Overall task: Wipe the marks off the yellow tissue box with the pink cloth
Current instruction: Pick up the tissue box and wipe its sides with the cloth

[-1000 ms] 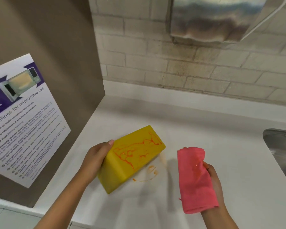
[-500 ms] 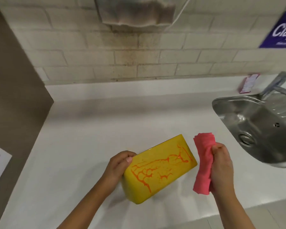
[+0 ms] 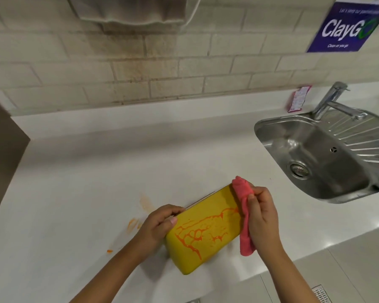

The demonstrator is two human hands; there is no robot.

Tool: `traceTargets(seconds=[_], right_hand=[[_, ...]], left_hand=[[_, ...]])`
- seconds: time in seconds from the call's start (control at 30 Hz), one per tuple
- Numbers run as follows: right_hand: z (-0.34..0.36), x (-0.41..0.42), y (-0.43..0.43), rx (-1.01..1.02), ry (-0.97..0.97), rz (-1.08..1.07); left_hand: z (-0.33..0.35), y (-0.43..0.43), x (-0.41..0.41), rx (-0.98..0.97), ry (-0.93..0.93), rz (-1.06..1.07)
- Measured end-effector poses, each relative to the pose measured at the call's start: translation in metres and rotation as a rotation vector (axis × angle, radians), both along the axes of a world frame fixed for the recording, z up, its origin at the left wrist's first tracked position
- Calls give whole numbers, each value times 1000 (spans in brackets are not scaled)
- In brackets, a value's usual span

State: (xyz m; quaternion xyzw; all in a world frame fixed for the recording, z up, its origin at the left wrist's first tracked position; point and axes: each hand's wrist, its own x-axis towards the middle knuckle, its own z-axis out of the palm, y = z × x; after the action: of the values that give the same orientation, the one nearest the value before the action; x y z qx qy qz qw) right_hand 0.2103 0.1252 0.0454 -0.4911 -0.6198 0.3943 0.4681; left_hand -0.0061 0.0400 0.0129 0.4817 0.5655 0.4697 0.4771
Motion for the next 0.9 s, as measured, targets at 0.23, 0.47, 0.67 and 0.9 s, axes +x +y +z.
traceTargets(seconds=[0.23, 0.47, 0.67, 0.9], right_hand=[[-6, -12, -2, 0, -120, 83], [-12, -15, -25, 60, -168, 326], [-7, -20, 3, -1, -110, 8], [-11, -14, -13, 37, -54, 250]], left_hand=[[2, 6, 0, -132, -119, -6], [2, 2, -1, -137, -129, 54], [8, 4, 5, -64, -28, 1], [9, 8, 1, -45, -43, 3]])
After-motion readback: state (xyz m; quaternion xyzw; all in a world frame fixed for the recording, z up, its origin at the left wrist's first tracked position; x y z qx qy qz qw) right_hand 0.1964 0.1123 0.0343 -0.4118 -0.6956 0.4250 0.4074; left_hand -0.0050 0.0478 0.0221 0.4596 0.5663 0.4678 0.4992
